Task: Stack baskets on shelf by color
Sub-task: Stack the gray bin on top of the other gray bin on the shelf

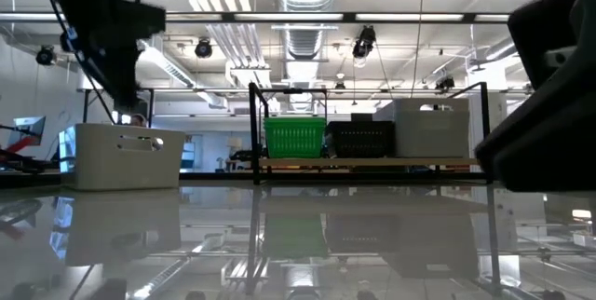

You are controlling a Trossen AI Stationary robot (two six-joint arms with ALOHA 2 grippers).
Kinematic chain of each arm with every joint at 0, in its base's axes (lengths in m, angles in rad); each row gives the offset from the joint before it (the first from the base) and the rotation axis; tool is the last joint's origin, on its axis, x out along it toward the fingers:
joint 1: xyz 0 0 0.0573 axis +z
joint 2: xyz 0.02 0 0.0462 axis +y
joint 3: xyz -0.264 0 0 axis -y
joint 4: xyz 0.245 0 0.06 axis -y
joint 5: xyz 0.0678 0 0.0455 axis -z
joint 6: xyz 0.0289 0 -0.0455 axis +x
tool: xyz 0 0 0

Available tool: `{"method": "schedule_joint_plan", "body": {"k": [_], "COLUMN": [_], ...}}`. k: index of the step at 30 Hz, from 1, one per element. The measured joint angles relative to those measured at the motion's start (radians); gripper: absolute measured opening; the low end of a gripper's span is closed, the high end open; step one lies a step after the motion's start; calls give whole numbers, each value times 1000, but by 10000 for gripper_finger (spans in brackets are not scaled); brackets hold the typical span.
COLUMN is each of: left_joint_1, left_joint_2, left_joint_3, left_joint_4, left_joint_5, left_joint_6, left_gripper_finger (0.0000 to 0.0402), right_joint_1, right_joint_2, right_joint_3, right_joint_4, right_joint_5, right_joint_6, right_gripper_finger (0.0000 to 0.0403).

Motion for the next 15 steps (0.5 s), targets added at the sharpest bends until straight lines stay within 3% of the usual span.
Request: {"method": "schedule_joint_plan", "body": {"k": [7,15], "left_joint_1": [101,100], "left_joint_2": [9,7], "left_joint_3": [-82,-72], "left_joint_4": [30,78], "left_joint_5": [68,99], "left_joint_6": [12,46], "left_gripper_finger": [263,276], "right_joint_1": [0,0], "right_joint_2": [27,4], "right_joint_3": [73,66], "right_joint_4": [-3,-23], "right_joint_5": [1,2], "right_joint_6": [-114,-114], "right_gripper_finger": [32,32]}}
